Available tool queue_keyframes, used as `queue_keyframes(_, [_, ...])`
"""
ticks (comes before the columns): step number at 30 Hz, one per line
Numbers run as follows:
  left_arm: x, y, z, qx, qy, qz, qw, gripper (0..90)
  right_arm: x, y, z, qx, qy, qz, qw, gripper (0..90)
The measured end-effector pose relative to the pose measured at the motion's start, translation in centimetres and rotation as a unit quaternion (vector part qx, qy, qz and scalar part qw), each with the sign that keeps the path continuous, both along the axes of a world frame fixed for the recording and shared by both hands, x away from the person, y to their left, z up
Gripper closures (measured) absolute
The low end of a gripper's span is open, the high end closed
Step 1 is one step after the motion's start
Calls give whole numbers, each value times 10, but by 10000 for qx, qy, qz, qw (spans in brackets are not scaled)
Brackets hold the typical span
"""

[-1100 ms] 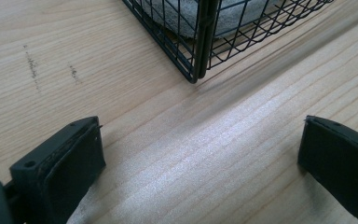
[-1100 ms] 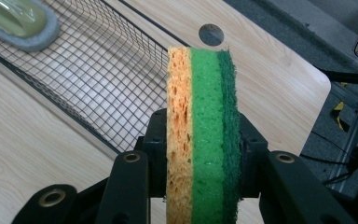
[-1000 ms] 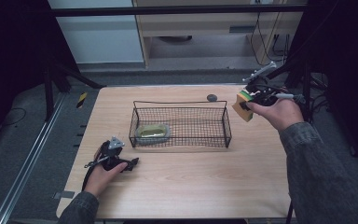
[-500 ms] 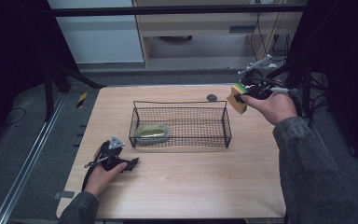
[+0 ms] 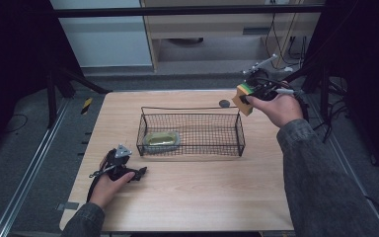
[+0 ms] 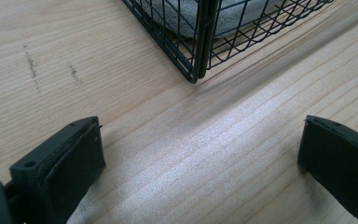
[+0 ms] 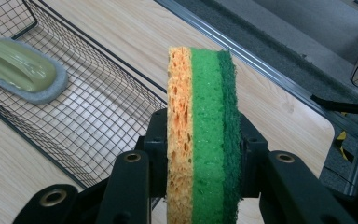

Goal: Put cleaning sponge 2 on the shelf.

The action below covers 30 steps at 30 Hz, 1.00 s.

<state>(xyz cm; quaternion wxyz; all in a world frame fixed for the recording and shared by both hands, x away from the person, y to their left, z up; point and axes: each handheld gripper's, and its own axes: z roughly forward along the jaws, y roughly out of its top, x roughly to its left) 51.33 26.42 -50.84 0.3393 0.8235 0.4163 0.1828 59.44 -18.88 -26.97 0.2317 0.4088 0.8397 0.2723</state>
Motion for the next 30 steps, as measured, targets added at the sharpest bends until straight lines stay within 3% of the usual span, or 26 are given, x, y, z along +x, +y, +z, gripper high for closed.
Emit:
queue_keyframes(12, [0, 0, 0, -5, 2, 1, 10000, 0, 10, 19, -10, -126, 4, 109, 9999, 648])
queue_keyframes(30, [0, 0, 0, -3, 0, -2, 10000, 0, 15, 31, -22, -97, 31, 209, 9997, 648])
